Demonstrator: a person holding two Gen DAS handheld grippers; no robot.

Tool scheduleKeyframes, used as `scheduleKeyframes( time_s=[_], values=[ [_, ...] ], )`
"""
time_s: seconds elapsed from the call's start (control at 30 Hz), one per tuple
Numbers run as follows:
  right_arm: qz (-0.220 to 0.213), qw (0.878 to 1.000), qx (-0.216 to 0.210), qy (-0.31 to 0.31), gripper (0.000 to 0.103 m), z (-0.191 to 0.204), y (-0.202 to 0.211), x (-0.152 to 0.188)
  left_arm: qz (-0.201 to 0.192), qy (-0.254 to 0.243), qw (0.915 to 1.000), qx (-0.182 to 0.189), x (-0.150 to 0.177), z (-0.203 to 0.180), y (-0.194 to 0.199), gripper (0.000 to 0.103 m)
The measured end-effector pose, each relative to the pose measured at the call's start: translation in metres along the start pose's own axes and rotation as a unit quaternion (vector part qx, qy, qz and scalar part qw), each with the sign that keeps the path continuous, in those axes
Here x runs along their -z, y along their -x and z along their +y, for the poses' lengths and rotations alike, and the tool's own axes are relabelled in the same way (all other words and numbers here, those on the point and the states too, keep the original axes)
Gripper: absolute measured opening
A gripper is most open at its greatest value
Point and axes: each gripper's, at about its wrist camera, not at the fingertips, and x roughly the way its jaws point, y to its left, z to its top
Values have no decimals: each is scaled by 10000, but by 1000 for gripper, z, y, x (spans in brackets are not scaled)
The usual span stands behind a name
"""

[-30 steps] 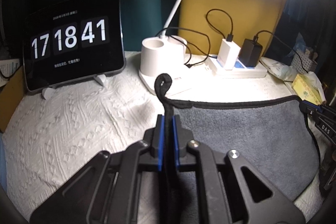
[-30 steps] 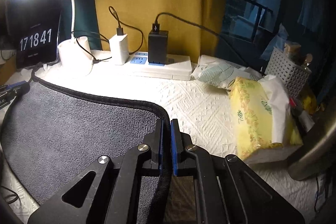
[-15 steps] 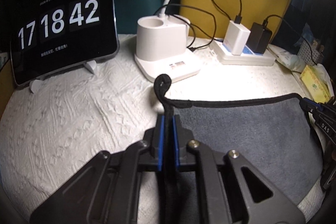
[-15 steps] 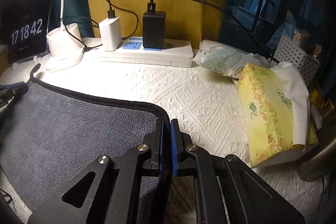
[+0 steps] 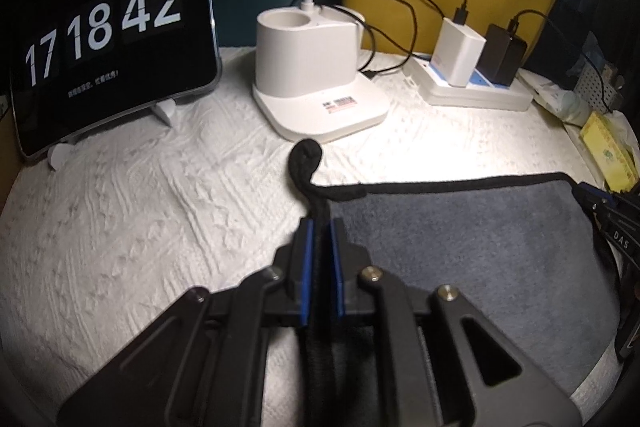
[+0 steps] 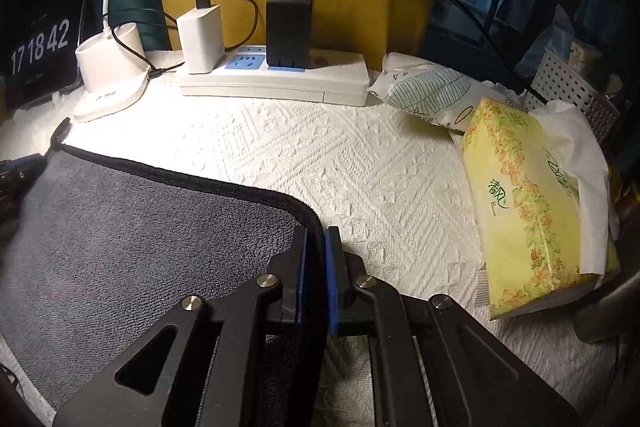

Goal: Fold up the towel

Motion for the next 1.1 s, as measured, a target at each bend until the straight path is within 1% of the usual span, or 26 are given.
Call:
scheduleKeyframes(
  time_s=[0.07, 0.1, 0.2, 0.27, 0.33, 0.5, 0.57, 0.63, 0.7, 0.77, 0.83, 0.87, 0.9, 0.93, 1.1],
  values=[
    [10, 10000, -2, 0, 8, 0, 0, 0, 5, -10, 10000, -12, 0, 0, 0, 10],
    [12, 10000, 1, 4, 11, 0, -1, 0, 6, -24, 10000, -26, 0, 0, 0, 10],
    [10, 10000, 9, -24, 14, -1, -1, 1, 6, -46, 10000, -40, 0, 0, -1, 10],
    [14, 10000, -4, -95, 18, -4, -2, 0, 7, -25, 10000, -9, -1, 1, -1, 10],
    [19, 9998, 0, -178, 24, -8, -2, 0, 3, -14, 10000, -9, 0, 1, -1, 11],
    [-3, 9998, 52, -213, 27, -9, 0, 1, 29, -70, 9999, -113, -1, -1, 1, 13],
    [-51, 9997, 112, -208, 28, -8, 4, 2, 25, -87, 9999, -103, -2, -2, 4, 20],
    [-94, 9996, 177, -209, 28, -7, 7, 4, 29, -79, 10000, 11, -3, -3, 6, 23],
    [-161, 9993, 231, -247, 28, -7, 12, 6, 50, -92, 9999, 0, -2, -5, 6, 30],
    [-209, 9991, 256, -278, 29, -7, 18, 7, 24, -68, 10000, 51, -2, -6, 10, 53],
    [-248, 9989, 267, -292, 30, -6, 24, 8, -29, -42, 9999, 90, -4, -7, 16, 62],
    [-270, 9988, 263, -300, 31, -6, 27, 8, -64, -44, 9999, 97, -4, -8, 19, 63],
    [-293, 9988, 256, -309, 35, -6, 30, 9, -83, -47, 9999, 105, -3, -9, 21, 63],
    [-332, 9986, 251, -324, 37, -6, 34, 9, -95, -49, 9999, 116, -3, -10, 23, 64],
    [-410, 9983, 212, -351, 38, -1, 48, 9, -153, -118, 9997, 162, 1, -16, 36, 64]
  ],
)
